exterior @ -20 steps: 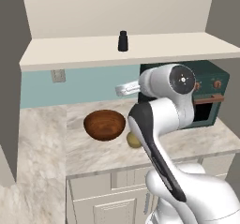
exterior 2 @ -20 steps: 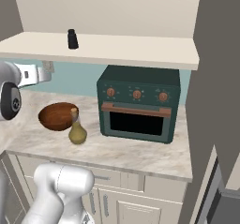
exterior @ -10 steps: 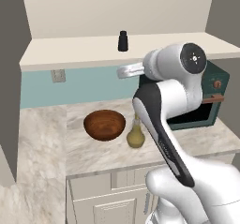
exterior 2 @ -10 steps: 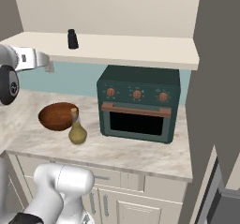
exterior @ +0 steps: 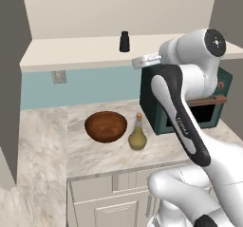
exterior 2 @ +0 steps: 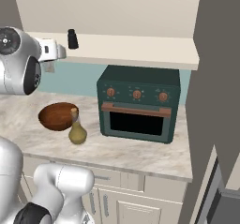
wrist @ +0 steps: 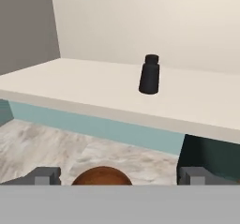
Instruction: Retrieve the bottle and the shaker from the cabinet and place them next to the mixing bowl on the counter. Then add garlic from the fridge to the mixing bowl.
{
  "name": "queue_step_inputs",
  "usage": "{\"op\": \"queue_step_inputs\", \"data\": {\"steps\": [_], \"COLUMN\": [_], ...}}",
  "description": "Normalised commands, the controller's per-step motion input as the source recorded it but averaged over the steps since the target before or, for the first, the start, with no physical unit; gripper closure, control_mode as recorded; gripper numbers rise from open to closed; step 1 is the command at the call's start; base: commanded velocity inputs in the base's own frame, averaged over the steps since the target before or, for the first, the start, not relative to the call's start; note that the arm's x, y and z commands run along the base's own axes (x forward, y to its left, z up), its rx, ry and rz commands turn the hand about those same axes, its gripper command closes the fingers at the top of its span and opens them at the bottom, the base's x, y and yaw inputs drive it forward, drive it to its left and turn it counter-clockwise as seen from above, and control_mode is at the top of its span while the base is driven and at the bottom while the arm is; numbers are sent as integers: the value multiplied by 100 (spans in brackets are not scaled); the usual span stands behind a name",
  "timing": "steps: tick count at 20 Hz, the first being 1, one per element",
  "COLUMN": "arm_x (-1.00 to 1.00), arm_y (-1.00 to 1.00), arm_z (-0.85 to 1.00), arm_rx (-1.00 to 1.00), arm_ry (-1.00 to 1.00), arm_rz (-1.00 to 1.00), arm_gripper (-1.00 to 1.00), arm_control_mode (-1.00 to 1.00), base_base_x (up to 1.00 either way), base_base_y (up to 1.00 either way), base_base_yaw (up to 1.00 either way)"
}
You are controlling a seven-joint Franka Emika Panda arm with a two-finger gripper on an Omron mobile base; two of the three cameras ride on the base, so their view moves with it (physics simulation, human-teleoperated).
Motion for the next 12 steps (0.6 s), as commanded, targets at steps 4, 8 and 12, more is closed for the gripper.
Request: {"op": "queue_step_inputs", "data": {"steps": [4, 8, 12], "arm_x": [16, 37, 23], "arm_y": [-41, -29, -3], "arm_z": [11, 0, 3], "arm_rx": [0, 1, 1], "arm_ry": [2, 0, 5], "arm_rz": [0, -15, -19], "arm_gripper": [-100, -100, -100], "arm_control_mode": [-100, -100, -100], "base_base_x": [0, 0, 0], "base_base_y": [0, 0, 0], "base_base_yaw": [0, 0, 0]}}
